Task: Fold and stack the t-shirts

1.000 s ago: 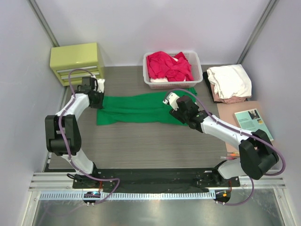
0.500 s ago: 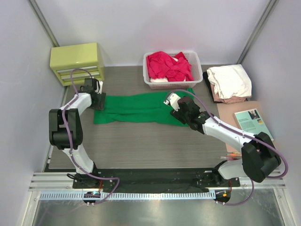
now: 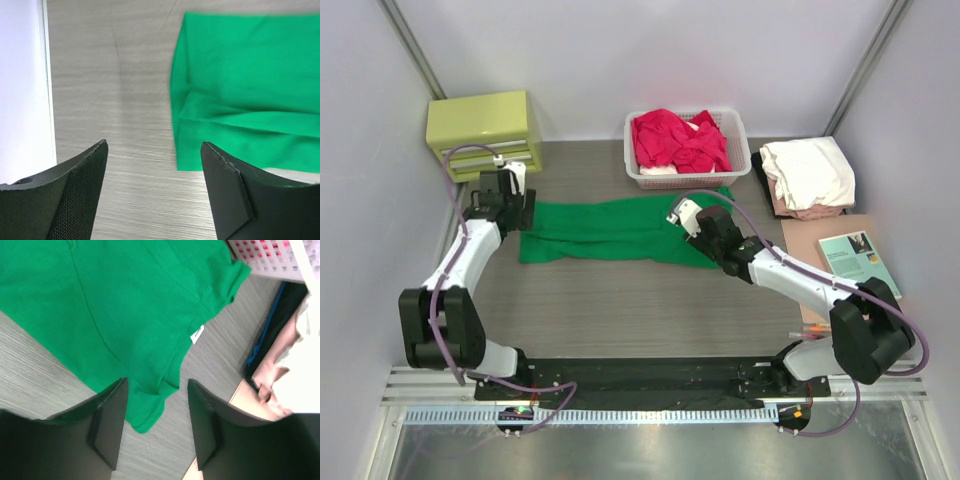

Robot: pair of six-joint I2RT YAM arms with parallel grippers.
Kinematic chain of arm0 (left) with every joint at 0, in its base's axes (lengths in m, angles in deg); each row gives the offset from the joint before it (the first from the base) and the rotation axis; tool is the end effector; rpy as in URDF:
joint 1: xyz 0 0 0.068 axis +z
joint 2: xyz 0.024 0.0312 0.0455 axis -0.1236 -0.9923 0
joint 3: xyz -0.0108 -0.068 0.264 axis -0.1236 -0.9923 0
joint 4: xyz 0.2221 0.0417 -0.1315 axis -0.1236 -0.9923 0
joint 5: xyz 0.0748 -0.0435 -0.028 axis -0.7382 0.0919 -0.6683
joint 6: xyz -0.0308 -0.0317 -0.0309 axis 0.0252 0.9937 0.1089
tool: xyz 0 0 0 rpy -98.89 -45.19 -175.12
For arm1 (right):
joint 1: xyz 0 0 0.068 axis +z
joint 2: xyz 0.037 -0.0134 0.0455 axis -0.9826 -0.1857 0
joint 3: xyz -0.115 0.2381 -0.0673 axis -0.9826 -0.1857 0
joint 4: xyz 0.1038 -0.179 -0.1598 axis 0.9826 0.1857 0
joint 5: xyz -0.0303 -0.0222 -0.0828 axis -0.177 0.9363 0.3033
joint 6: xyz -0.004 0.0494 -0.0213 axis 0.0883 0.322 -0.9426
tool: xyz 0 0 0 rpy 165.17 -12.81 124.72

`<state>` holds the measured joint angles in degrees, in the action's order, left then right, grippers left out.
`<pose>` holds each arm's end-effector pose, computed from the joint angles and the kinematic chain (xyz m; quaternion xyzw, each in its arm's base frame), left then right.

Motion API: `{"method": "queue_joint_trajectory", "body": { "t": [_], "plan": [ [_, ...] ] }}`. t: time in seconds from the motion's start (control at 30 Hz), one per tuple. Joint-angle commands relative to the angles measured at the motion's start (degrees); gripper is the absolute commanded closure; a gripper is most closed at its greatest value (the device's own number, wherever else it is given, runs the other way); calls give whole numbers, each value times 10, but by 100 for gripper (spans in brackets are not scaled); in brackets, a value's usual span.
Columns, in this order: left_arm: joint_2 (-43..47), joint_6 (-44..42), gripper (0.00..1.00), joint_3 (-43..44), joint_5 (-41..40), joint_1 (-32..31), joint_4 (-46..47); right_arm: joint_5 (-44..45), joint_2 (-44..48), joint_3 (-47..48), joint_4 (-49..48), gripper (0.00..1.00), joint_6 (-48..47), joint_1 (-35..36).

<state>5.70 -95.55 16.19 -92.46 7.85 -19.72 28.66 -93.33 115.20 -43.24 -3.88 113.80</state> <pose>0.3160 0.0108 0.2559 0.0209 0.9231 0.1154 0.3662 0.2439 0.1527 0.2241 -0.4039 0.8088 -0.1364 0.4052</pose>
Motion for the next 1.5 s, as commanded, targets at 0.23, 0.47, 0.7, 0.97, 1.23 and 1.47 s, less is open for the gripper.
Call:
{"method": "queue_joint_trajectory", "body": {
  "t": [0.23, 0.47, 0.7, 0.97, 1.23, 1.47],
  "plan": [
    [14, 45, 16, 12, 165, -38, -44, -106, -156, 159, 13, 42, 43, -1],
    [-59, 43, 16, 18, 210, -60, -50, -160, -243, 266, 33, 36, 54, 1],
    [-38, 44, 15, -13, 228, -64, -47, -169, -313, 380, 69, 36, 47, 62],
    [23, 37, 15, -20, 169, -64, -46, -168, -356, 449, 88, 99, 57, 144],
    [121, 45, 11, -30, 77, 55, -5, -192, -414, 490, 98, 99, 62, 178],
    [141, 36, 11, -43, 82, 82, -22, -220, -513, 628, 139, 99, 55, 191]
  ]
}}
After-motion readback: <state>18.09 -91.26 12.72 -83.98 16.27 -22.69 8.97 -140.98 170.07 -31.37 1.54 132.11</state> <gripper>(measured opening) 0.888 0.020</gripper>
